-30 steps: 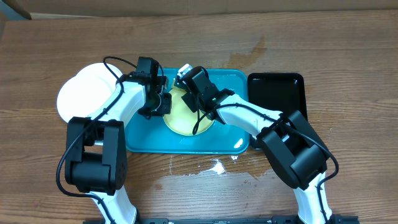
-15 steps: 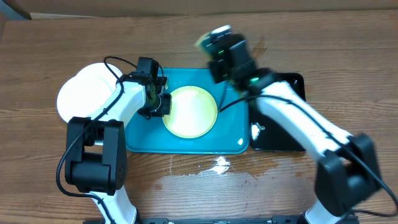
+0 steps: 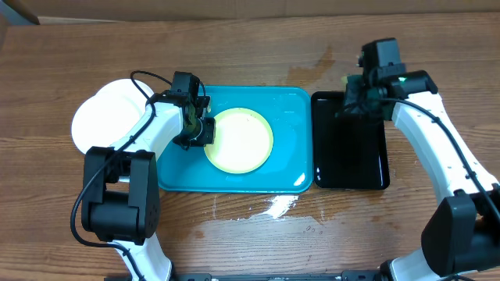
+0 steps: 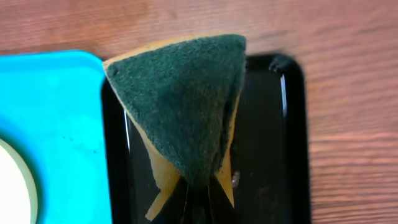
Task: Clean dirty plates on tray and stack at the side
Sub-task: 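Carry the sponge right into the black tray with the right gripper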
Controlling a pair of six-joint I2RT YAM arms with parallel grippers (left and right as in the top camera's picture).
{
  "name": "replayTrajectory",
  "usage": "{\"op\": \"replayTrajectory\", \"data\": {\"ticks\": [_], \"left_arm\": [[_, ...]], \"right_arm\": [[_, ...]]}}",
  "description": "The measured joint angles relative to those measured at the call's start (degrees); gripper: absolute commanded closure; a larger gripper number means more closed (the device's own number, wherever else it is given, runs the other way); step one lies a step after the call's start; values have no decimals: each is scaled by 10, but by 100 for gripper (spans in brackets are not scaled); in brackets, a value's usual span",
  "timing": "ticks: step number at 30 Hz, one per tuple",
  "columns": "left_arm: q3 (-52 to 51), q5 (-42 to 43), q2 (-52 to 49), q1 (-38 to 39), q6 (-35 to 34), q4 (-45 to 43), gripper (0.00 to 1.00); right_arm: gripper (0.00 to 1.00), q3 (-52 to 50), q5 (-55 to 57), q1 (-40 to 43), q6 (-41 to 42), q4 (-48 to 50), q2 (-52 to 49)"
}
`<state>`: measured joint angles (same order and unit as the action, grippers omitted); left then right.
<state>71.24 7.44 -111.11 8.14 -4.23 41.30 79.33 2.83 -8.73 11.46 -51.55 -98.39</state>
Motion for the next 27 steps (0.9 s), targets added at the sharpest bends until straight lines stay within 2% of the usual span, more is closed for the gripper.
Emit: {"op": "replayTrajectory", "data": {"ticks": [3,4,5,10,16,22,27], "left_arm": [[0,0,0,0,0,0,96],[0,0,0,0,0,0,96],[0,0,0,0,0,0,96],[0,0,0,0,0,0,96],[0,0,0,0,0,0,96],[0,0,0,0,0,0,96],[0,0,0,0,0,0,96]], "right_arm": [[95,-40,-16,0,9,33,-6],[91,-57,-20,-1,10,49,-12],[75,-71,-24,-2,15,66,-18],[52,-113,-28,-3,22,110,-48],[29,-102,-28,-3,21,99,-47],[27,-99,-29,-3,18,110,-38],[30,-99,-30,-3,18,160,-42]]}}
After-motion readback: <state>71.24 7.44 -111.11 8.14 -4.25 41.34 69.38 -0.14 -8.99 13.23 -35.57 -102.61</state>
